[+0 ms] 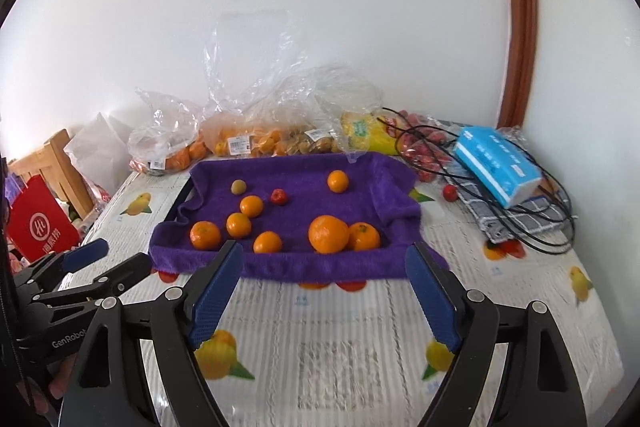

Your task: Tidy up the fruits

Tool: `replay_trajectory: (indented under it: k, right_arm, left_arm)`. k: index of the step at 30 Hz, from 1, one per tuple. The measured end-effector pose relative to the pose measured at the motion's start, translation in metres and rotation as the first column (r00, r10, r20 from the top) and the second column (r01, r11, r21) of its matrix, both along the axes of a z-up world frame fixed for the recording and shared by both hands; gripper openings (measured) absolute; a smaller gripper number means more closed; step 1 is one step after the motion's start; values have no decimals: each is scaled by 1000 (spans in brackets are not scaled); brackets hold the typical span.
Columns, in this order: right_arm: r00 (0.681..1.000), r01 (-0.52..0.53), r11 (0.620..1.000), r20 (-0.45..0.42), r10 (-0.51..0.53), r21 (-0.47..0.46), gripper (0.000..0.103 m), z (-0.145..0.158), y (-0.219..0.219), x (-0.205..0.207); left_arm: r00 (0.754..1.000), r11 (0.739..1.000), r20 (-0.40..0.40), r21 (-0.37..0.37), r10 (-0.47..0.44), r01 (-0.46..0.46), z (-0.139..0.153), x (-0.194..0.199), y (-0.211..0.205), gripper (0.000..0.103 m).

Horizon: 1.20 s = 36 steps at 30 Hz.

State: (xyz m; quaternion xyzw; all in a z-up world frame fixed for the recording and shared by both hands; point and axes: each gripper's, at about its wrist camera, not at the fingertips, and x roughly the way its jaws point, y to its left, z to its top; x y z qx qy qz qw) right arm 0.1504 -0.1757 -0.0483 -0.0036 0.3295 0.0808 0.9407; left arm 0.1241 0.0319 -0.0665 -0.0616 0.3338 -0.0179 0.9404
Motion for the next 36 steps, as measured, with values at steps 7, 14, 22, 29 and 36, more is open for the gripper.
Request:
replay_trajectory:
  k: [7,14,22,29,36]
  right_arm:
    - [1000,27,998,-3,-27,61,87,19,-22,-47]
    - [999,44,997,18,-45,57,101,30,-32,-88]
    - [996,79,995,37,-81,59,103,47,-49,-122]
    - [994,83,995,69,-86,55,103,56,-55,-135]
    - [992,90,995,79,-94,51,103,55,-54,-138]
  left_arm:
    - [999,1000,40,-12,15,-15,22,-43,-7,81]
    - [996,1000,92,-1,14,-14,40,-86,-21,88]
    - [990,999,135,32,29,-34,61,-118,-31,90]
    - [990,999,135,14,34,-36,64,-123,-35,91]
    - [992,999,122,29,29,-32,59,-122,-37,91]
